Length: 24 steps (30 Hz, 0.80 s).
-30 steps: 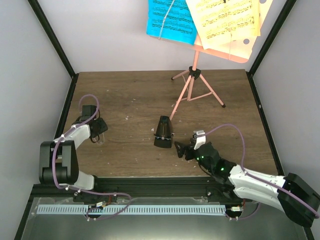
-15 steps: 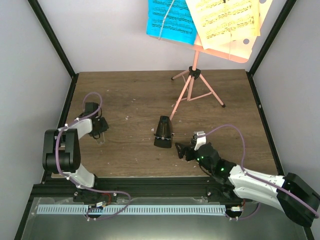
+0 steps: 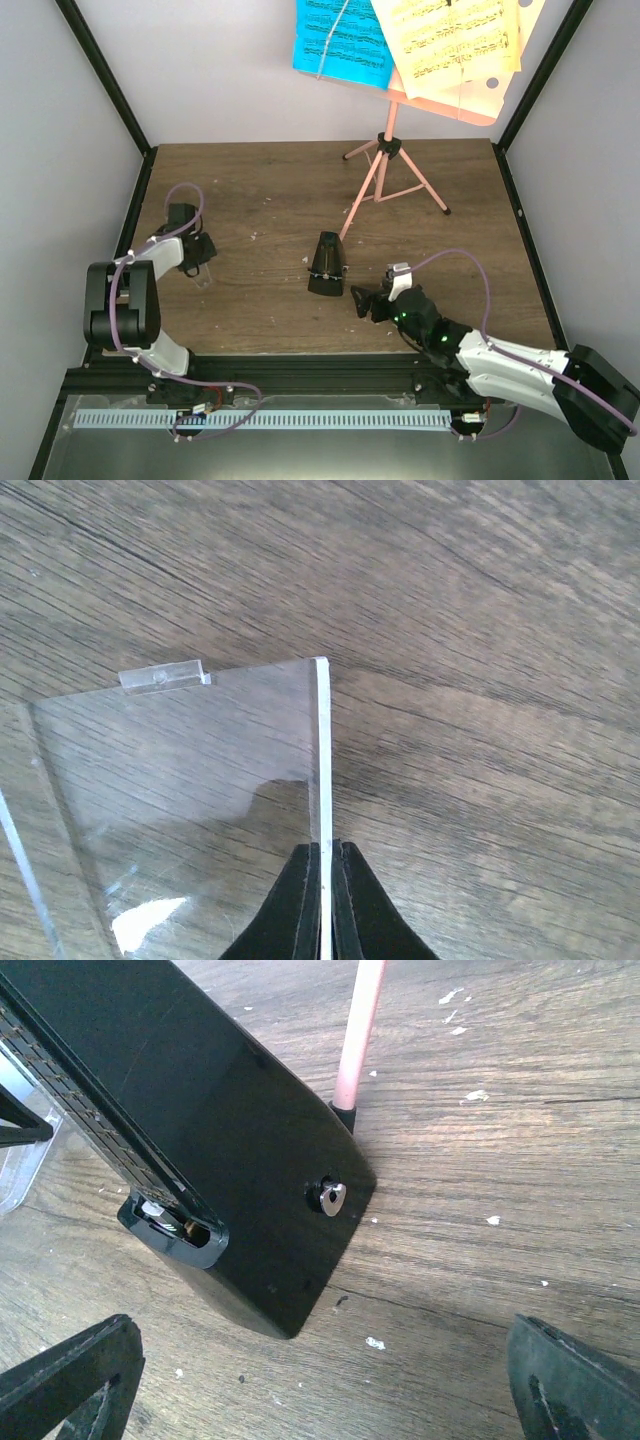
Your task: Pack up the instrument practice props
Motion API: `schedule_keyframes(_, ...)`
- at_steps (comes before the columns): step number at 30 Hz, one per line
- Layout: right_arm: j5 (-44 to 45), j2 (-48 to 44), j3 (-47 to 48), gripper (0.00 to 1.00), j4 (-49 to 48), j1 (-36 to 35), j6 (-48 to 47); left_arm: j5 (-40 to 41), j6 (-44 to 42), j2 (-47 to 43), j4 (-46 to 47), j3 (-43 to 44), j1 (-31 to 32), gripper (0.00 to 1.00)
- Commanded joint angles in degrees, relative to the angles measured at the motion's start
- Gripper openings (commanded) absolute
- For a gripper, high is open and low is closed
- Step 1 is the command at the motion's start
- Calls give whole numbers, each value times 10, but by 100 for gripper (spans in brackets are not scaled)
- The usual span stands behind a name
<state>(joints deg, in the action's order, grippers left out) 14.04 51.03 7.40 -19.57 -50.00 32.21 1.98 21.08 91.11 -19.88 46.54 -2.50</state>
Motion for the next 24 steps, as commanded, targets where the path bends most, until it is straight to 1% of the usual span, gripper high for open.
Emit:
schedule_keyframes(1,24,-19,5,100,14,5,0,-32,15,-30,-16,-6,-1,0)
schedule_keyframes(6,42,-59,14,100,48,5,-22,-110,47,-83,-5,-29,-2,0)
schedule_keyframes(12,20,-140,17,100,61,5,-102,-214,83,-168,-20,-57,15,0)
schedule_keyframes(15,-24,-191,21,100,50,4,-157,-246,99,-216,-50,-67,34,0)
schedule_keyframes(19,-121,-245,24,100,3,4,-239,-318,139,-274,-87,-77,56,0)
schedule_keyframes(21,-160,-246,33,100,-20,4,-263,-357,177,-300,-91,-92,72,0)
schedule_keyframes(24,-194,-205,55,100,-48,-4,-299,-423,256,-339,-78,-119,80,0)
